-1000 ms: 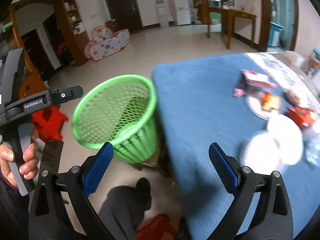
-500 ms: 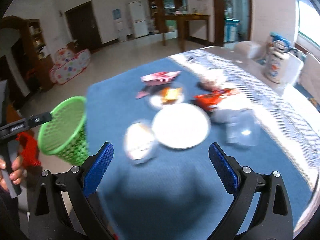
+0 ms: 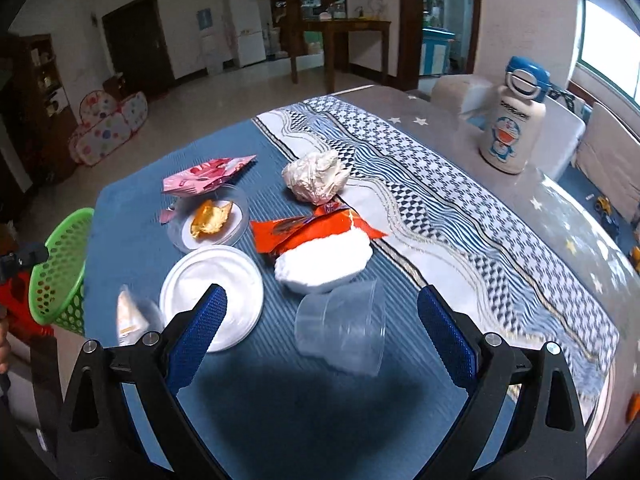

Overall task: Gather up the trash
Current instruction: 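Move both tools back over the bed toward the remaining trash, then grasp the pink snack wrapper with the left tool while the right tool grasps the white foam box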

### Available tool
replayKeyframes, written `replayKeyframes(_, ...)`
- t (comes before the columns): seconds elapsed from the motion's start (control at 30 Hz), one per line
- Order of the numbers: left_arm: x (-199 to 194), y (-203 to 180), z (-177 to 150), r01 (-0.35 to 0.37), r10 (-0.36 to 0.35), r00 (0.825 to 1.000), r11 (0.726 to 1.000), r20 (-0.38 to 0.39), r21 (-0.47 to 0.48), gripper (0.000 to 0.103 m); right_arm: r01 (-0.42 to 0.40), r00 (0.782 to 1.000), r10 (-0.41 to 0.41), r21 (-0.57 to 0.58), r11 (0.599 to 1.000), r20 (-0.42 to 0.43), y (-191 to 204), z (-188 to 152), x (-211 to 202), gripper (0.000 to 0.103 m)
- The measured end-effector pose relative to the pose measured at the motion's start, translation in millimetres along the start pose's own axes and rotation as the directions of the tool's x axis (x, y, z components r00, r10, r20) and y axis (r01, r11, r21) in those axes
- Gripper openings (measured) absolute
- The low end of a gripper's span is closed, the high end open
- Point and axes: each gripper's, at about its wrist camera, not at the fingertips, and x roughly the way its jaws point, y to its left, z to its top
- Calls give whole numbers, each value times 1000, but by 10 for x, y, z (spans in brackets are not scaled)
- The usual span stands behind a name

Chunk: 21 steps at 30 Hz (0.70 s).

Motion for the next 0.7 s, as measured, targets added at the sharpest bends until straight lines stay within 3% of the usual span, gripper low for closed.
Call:
replayKeyframes(0.43, 589, -522, 523, 96, -95, 995, 994, -40, 42, 81, -20, 998, 13, -133, 991, -53, 106, 99, 275, 93)
replayKeyframes(0.7, 1006, -826, 741, 143, -136, 988, 986, -78, 86, 80, -39, 997, 29, -142, 989, -69, 88, 96, 370, 79)
